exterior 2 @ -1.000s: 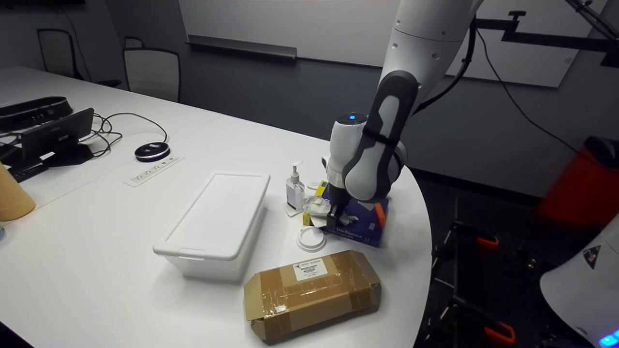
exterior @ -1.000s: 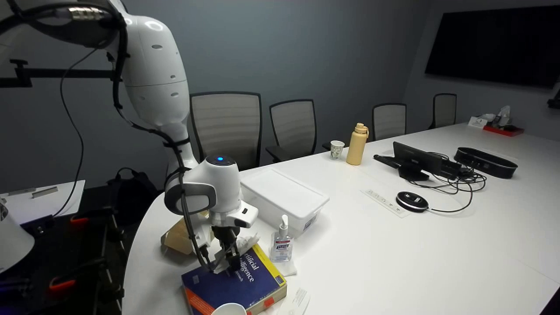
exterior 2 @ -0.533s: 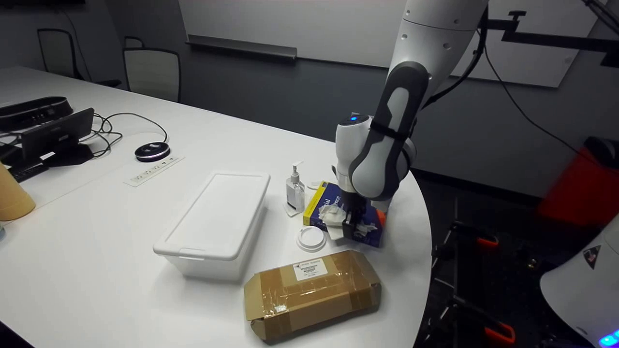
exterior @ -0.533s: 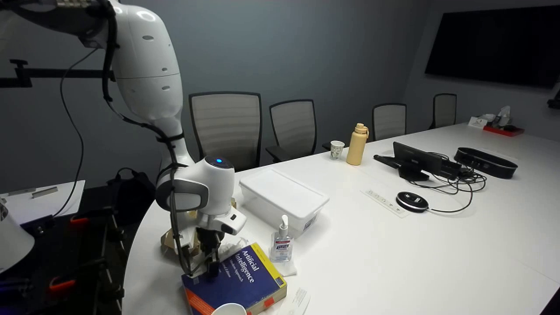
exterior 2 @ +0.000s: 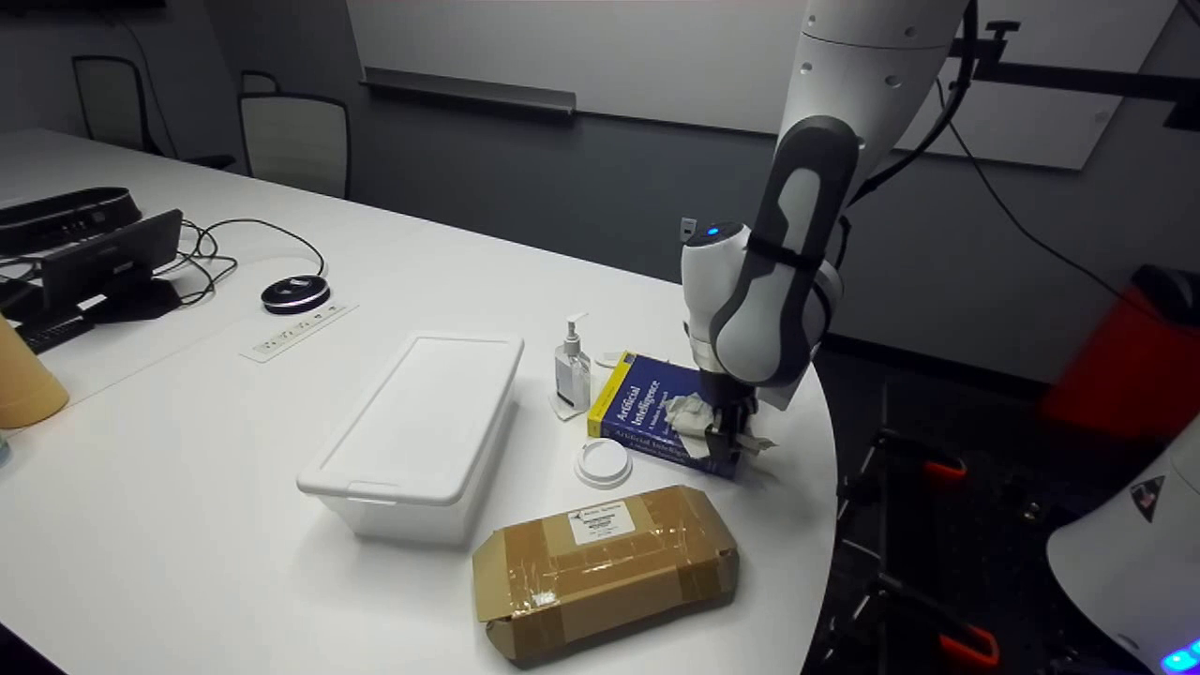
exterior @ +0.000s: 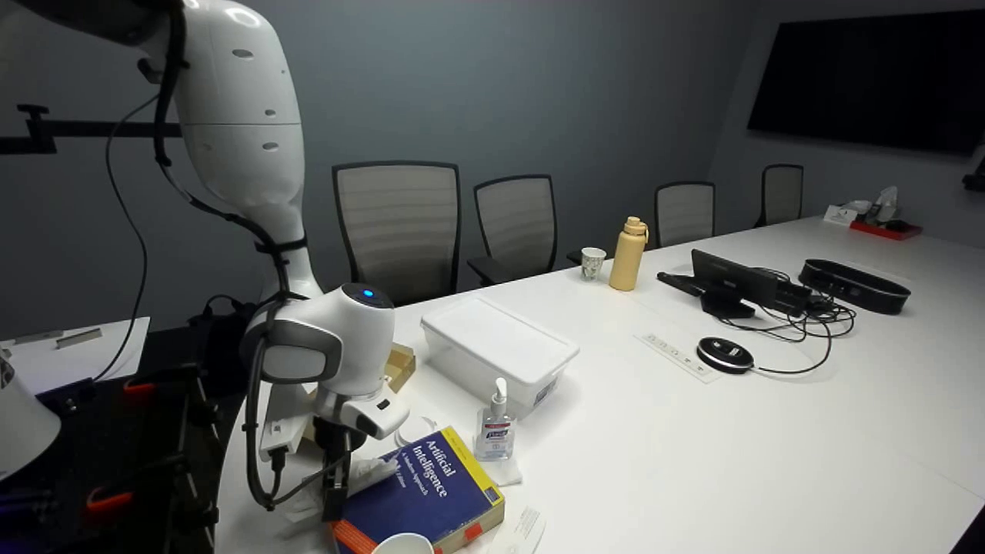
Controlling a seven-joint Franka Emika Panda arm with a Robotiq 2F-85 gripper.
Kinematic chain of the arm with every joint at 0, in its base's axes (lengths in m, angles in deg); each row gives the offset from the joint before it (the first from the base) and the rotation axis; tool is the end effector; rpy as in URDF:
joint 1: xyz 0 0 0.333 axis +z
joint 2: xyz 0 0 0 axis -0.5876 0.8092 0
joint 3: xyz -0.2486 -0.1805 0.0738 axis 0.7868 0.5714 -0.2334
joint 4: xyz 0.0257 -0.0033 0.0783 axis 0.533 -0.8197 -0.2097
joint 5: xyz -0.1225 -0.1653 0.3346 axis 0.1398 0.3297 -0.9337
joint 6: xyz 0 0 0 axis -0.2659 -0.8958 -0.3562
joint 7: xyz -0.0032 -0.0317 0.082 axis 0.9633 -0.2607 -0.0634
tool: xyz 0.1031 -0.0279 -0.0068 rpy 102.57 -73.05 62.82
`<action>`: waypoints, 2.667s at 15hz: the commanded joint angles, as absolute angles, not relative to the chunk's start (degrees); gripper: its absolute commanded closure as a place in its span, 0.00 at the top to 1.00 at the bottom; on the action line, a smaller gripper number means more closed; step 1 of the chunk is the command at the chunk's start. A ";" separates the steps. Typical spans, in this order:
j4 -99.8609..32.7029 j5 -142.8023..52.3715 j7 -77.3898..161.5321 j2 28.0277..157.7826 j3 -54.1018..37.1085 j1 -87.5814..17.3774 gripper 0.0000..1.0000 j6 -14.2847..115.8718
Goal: Use the tissue to clean the book's front cover
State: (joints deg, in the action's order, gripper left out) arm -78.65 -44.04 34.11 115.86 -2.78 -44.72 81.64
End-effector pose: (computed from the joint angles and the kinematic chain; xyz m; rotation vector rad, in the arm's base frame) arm 0.4087 -0.1488 0.0278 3.0317 -0.2491 -0.3269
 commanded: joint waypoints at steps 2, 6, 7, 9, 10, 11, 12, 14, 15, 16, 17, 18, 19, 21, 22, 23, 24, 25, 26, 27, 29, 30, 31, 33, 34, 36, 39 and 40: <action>-81.37 -43.50 39.86 113.57 4.09 -38.77 0.00 80.69; -80.88 -42.63 44.46 114.48 10.01 -32.74 0.00 81.26; -80.53 -42.53 45.39 114.83 11.06 -31.47 0.00 81.19; -80.03 -42.41 47.37 115.43 12.96 -29.11 0.00 80.96; -79.75 -42.34 48.19 115.81 13.82 -28.14 0.00 80.87; -79.71 -42.26 48.75 116.09 14.51 -27.34 0.00 80.95; -79.46 -42.30 48.98 116.50 14.76 -27.20 0.00 81.03; -78.73 -42.37 48.16 117.29 14.25 -28.25 0.00 81.56; -78.45 -42.28 47.26 117.49 13.74 -29.14 0.00 82.24; -77.94 -42.06 46.88 117.86 13.88 -29.35 0.00 82.46; -77.27 -41.83 46.36 118.18 13.81 -29.74 0.00 82.29; -76.64 -41.55 45.52 118.35 13.34 -30.57 0.00 82.37; -75.86 -41.05 44.59 118.59 12.87 -31.56 0.00 82.66; -74.17 -40.03 42.97 119.20 12.77 -32.60 0.00 82.67; -73.23 -39.54 41.89 119.53 12.43 -33.34 0.00 82.81; -72.10 -39.01 40.78 120.01 12.22 -33.90 0.00 82.67; -71.06 -38.41 39.78 120.47 11.95 -34.54 0.00 82.74; -70.00 -37.97 38.58 120.85 11.22 -35.61 0.00 82.98; -68.87 -37.79 37.39 121.32 10.17 -36.89 0.00 83.32; -67.80 -37.78 36.32 121.80 9.09 -37.96 0.00 83.57; -65.79 -37.80 34.53 122.78 7.19 -39.78 0.00 83.75; -64.64 -37.82 33.90 123.43 6.42 -40.38 0.00 83.62; -63.58 -37.82 33.33 124.05 5.78 -40.85 0.00 83.50; -61.74 -37.65 32.74 125.18 5.15 -41.14 0.00 83.44; -60.94 -37.49 32.58 125.65 5.11 -40.91 0.00 83.56; -59.86 -36.94 32.63 126.10 5.46 -40.31 0.00 83.75; -58.78 -36.15 32.12 126.32 4.63 -40.56 0.00 84.07; -58.73 -36.31 31.47 126.07 3.39 -41.42 0.00 84.08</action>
